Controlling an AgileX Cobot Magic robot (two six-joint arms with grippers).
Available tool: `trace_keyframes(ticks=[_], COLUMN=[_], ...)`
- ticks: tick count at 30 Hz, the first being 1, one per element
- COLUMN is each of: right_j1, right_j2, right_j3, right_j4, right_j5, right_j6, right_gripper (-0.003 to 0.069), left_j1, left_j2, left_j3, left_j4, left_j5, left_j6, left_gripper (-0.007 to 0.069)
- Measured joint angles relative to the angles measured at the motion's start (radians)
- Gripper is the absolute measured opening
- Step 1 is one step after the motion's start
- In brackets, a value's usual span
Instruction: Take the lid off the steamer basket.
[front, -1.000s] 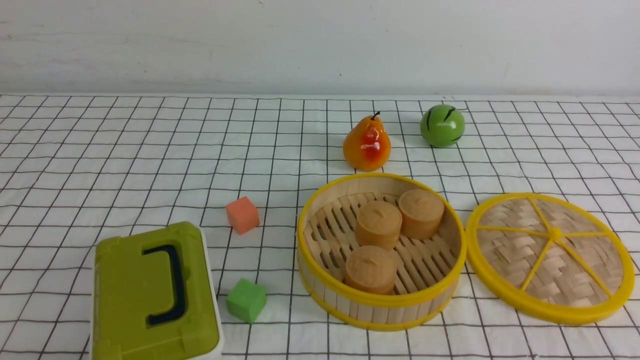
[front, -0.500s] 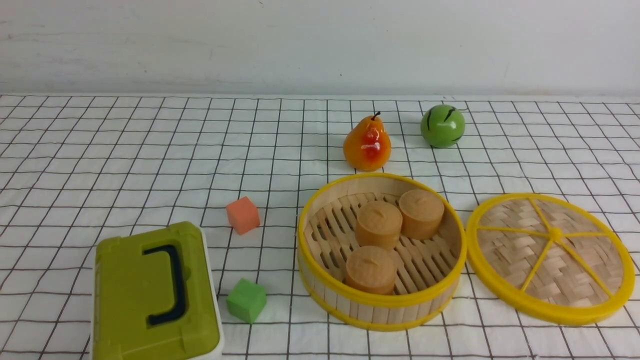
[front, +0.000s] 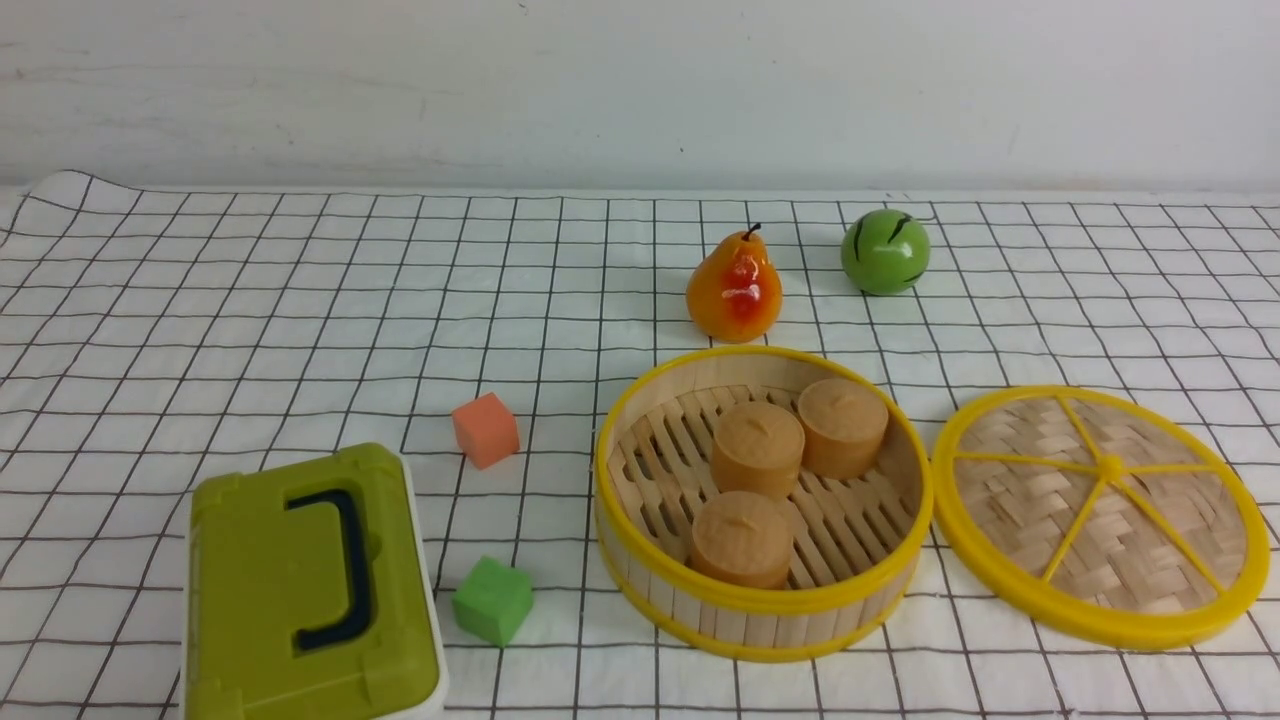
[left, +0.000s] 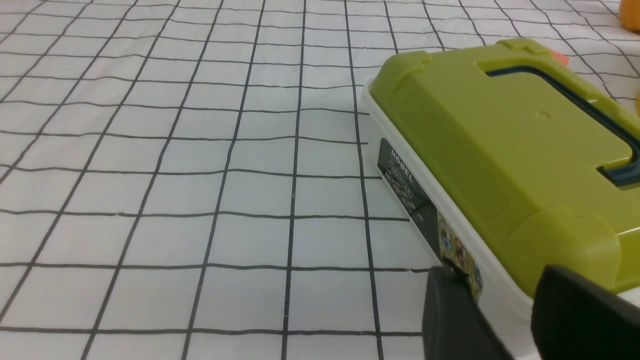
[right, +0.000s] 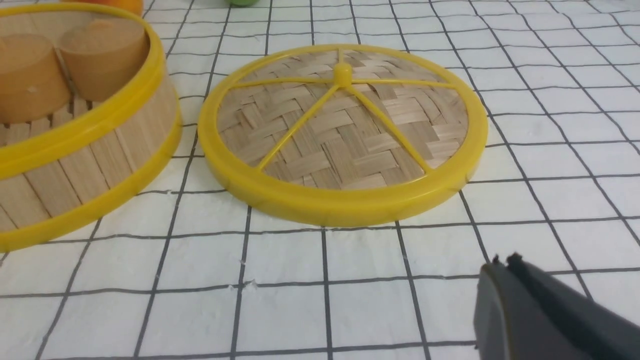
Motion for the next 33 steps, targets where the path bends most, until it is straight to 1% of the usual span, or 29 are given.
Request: trace_keyframes(ticks=[5, 33], right_j1=[0.0, 0.0], right_j2=[0.0, 0.0], right_j3=[0.0, 0.0], right_j4=[0.019, 0.019], right_j5=[0.0, 0.0], right_j6=[-0.013, -0.019], right_gripper=[-0.0019, 0.0], left_j1=[0.0, 0.0], left_j2=[0.0, 0.0], left_j3=[0.0, 0.0], left_j4=[0.0, 0.0], left_j5=[0.0, 0.0], left_j6=[0.0, 0.0], left_gripper=[0.0239, 0.0239])
